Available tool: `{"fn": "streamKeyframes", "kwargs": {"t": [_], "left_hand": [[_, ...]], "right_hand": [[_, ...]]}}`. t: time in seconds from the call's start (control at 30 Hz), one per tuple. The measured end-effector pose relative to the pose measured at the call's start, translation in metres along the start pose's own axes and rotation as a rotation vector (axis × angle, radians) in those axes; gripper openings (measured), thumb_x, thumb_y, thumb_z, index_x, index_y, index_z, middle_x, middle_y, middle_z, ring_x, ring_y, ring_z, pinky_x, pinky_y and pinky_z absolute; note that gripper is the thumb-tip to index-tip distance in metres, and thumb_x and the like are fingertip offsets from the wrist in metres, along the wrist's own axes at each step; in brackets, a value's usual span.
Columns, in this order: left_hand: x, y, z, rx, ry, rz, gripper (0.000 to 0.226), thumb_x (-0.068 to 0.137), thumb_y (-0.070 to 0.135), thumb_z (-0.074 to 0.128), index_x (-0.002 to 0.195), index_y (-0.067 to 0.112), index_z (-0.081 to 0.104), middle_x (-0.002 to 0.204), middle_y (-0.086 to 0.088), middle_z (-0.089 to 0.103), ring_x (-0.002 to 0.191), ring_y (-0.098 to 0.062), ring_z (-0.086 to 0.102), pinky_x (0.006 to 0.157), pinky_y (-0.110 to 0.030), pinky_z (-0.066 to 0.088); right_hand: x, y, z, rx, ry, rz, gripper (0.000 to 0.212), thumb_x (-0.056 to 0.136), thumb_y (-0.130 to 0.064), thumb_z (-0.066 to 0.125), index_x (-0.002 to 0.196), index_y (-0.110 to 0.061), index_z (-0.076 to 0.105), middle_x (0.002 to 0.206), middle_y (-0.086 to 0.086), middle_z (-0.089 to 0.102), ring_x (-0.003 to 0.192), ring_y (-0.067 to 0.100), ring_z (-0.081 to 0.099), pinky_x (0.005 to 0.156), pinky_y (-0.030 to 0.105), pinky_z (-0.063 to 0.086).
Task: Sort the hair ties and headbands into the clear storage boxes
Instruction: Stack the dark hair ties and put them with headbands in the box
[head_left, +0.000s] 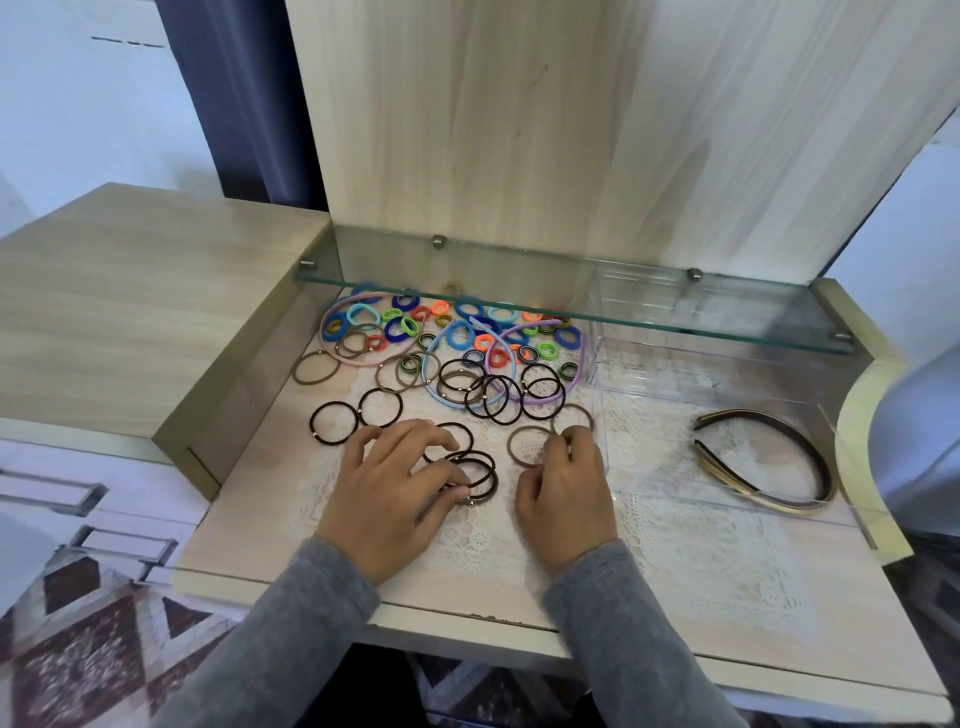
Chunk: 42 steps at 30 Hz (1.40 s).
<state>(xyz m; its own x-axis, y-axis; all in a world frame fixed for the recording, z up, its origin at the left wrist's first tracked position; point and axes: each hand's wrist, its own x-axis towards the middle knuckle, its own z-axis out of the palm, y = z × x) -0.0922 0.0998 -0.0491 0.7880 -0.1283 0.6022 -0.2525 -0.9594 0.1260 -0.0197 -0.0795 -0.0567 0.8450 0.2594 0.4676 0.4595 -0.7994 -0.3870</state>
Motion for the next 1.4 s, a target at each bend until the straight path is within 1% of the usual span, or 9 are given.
{"fn": "streamKeyframes", "kwargs": {"t": [0.27, 0.47, 0.6, 0.7, 0.83, 0.93, 1.03, 1.13, 1.4], "left_hand": [[0.000, -0.002, 0.005, -0.019, -0.061, -0.010, 0.013, 0.085, 0.044, 0.060, 0.085, 0.036, 0.071, 0.107, 0.017, 0.062, 0.109, -0.010, 0.055, 0.093, -0.039, 0.032], [0.000, -0.009, 0.003, -0.003, 0.001, 0.000, 0.018, 0.090, 0.038, 0.054, 0.097, 0.036, 0.071, 0.106, 0.017, 0.063, 0.106, -0.010, 0.056, 0.091, -0.040, 0.034], [0.004, -0.026, 0.003, 0.063, -0.089, -0.160, 0.019, 0.086, 0.039, 0.055, 0.100, 0.039, 0.069, 0.112, 0.013, 0.060, 0.109, -0.014, 0.055, 0.090, -0.041, 0.032], [0.004, -0.033, 0.004, 0.073, -0.213, -0.225, 0.026, 0.085, 0.047, 0.047, 0.098, 0.045, 0.068, 0.117, 0.013, 0.057, 0.115, -0.015, 0.051, 0.092, -0.044, 0.032], [0.007, -0.038, 0.003, 0.063, -0.235, -0.243, 0.027, 0.084, 0.055, 0.043, 0.093, 0.049, 0.068, 0.116, 0.019, 0.056, 0.116, -0.012, 0.050, 0.092, -0.042, 0.029], [0.008, -0.042, 0.003, 0.056, -0.227, -0.253, 0.026, 0.082, 0.056, 0.043, 0.088, 0.049, 0.068, 0.115, 0.019, 0.056, 0.116, -0.011, 0.049, 0.092, -0.041, 0.028], [0.008, -0.045, 0.003, 0.063, -0.220, -0.278, 0.018, 0.082, 0.051, 0.051, 0.088, 0.048, 0.067, 0.114, 0.019, 0.056, 0.115, -0.011, 0.049, 0.091, -0.041, 0.029], [0.009, -0.046, 0.003, 0.079, -0.207, -0.311, 0.007, 0.081, 0.042, 0.065, 0.086, 0.046, 0.068, 0.113, 0.017, 0.058, 0.113, -0.013, 0.050, 0.090, -0.042, 0.030], [0.009, -0.036, 0.002, 0.055, -0.183, -0.353, 0.027, 0.074, 0.054, 0.046, 0.085, 0.044, 0.068, 0.111, 0.018, 0.058, 0.112, -0.011, 0.051, 0.091, -0.042, 0.031]], "right_hand": [[0.002, 0.001, 0.000, 0.024, -0.047, -0.024, 0.015, 0.070, 0.001, 0.063, 0.083, 0.000, 0.056, 0.092, 0.014, 0.050, 0.075, 0.026, 0.052, 0.064, 0.033, 0.054], [0.001, 0.008, -0.007, 0.044, -0.128, 0.035, 0.019, 0.080, 0.009, 0.051, 0.097, 0.002, 0.056, 0.108, 0.012, 0.044, 0.073, 0.019, 0.046, 0.064, 0.023, 0.043], [0.002, 0.012, -0.003, -0.020, -0.090, -0.030, 0.030, 0.061, 0.026, 0.061, 0.079, 0.001, 0.059, 0.089, 0.013, 0.051, 0.055, 0.013, 0.035, 0.049, 0.018, 0.033], [0.000, 0.015, -0.002, -0.014, -0.094, -0.049, 0.037, 0.055, 0.029, 0.063, 0.076, -0.001, 0.058, 0.082, 0.011, 0.050, 0.052, 0.013, 0.033, 0.043, 0.019, 0.032], [0.000, 0.011, -0.010, 0.086, -0.094, -0.074, 0.022, 0.073, 0.016, 0.065, 0.081, -0.003, 0.058, 0.089, 0.007, 0.050, 0.058, 0.017, 0.047, 0.046, 0.029, 0.049], [0.000, 0.002, -0.019, 0.218, -0.079, -0.221, 0.002, 0.087, -0.002, 0.060, 0.089, -0.003, 0.061, 0.094, 0.006, 0.049, 0.066, 0.018, 0.050, 0.054, 0.031, 0.052], [-0.003, -0.006, -0.022, 0.252, -0.150, -0.339, 0.012, 0.092, -0.015, 0.054, 0.094, -0.006, 0.062, 0.100, 0.004, 0.046, 0.065, 0.015, 0.049, 0.053, 0.030, 0.050], [-0.005, -0.009, -0.021, 0.198, -0.197, -0.391, 0.006, 0.090, -0.010, 0.058, 0.095, -0.007, 0.061, 0.102, 0.004, 0.046, 0.063, 0.015, 0.047, 0.049, 0.032, 0.049], [-0.004, -0.014, -0.019, 0.093, -0.212, -0.444, 0.008, 0.082, -0.006, 0.065, 0.087, -0.005, 0.059, 0.097, 0.007, 0.047, 0.066, 0.012, 0.037, 0.045, 0.029, 0.043]]}}
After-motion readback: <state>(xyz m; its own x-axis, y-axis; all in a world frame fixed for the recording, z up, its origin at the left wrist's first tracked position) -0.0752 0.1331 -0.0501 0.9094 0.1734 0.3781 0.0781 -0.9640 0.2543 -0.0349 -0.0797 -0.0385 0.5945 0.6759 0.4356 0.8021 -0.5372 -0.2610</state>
